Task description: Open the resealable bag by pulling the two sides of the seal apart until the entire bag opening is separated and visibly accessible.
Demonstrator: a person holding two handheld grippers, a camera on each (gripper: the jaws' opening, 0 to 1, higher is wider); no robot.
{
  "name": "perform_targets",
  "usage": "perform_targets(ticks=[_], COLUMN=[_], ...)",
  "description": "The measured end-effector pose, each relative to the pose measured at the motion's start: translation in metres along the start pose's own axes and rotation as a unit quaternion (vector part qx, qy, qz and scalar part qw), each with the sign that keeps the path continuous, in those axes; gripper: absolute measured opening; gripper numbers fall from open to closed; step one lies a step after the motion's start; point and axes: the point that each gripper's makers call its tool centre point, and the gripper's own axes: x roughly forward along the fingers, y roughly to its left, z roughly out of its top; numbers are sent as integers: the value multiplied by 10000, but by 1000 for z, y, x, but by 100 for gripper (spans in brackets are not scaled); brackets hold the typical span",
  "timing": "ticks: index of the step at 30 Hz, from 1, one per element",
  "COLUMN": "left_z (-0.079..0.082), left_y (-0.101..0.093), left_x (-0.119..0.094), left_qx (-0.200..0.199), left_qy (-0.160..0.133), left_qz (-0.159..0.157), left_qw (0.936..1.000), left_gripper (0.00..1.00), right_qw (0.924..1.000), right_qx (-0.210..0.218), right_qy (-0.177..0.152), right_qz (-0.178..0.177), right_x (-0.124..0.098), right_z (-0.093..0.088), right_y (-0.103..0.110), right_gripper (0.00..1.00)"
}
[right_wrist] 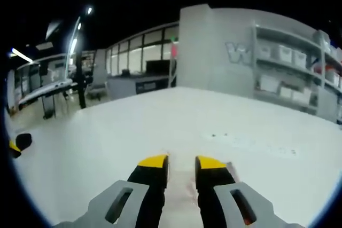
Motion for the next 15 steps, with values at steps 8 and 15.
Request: perform_targets(ticks=[8,15], left_z=[2,4], left_y=[-1,-1], left_x=[-1,-3], left_qx=[32,62], left_qy=[-6,-13], left_qz=[2,10], left_qw=[10000,10000], left_gripper=[92,92], right_qw=[10000,9999], right_qx=[-41,-89], right_qy=[-9,15], right_qz=[18,95], right_x=[4,6], right_z=[5,5], right_y=[-2,2], right_gripper=[20,22])
